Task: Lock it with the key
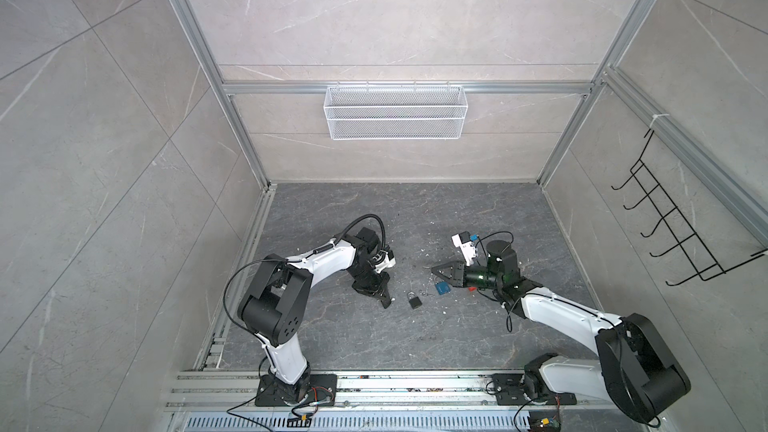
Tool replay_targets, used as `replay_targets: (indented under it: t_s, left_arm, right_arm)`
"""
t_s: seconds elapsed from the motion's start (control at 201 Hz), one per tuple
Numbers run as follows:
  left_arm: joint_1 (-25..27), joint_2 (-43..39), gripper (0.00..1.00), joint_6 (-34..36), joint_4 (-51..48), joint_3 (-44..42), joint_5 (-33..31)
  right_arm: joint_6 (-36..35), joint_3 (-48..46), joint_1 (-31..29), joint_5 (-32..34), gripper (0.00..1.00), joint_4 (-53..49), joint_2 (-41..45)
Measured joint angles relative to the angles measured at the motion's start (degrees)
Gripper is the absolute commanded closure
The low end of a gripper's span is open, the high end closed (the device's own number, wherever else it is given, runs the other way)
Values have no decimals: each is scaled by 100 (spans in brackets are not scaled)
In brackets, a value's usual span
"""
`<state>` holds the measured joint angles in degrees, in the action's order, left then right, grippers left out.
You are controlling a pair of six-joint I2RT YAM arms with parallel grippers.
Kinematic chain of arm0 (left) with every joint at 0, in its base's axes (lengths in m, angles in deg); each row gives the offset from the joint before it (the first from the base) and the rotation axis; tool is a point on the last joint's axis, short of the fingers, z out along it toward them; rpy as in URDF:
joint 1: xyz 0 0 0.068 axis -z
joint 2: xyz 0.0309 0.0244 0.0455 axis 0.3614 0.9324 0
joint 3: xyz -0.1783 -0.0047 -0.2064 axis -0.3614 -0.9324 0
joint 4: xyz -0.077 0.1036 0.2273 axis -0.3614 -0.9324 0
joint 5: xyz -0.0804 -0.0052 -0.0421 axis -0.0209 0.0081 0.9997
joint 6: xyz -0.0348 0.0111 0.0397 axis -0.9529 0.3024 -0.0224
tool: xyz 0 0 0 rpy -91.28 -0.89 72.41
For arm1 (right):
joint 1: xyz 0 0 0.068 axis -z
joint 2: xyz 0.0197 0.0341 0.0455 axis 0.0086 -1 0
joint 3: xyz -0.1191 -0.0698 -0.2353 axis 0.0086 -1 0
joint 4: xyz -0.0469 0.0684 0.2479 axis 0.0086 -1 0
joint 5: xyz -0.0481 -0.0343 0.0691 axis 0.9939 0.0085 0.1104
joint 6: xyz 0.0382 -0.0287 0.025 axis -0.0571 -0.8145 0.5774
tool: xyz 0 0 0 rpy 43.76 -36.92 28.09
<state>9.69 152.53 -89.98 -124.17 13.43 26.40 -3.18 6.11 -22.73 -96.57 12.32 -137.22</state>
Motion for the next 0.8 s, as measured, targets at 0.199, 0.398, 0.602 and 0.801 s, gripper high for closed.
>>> replay_targets:
  t_s: [0.199,0.398,0.602,0.801]
  left_arm:
    - [0,313,89,120,-173,166,-144]
    - [-94,560,68,297,-260,409,-289]
    - [-479,903,54,466,-297,973,-409]
    - [-610,920,51,533,-317,1635,-654]
  right_arm:
    - [24,-31,0,-85,100,142,-111]
    - [111,-81,0,-129,100,208,-138]
    - [131,-81,0,-190,100,251,-201]
    - [153,-74,-76,-68,100,214,-234]
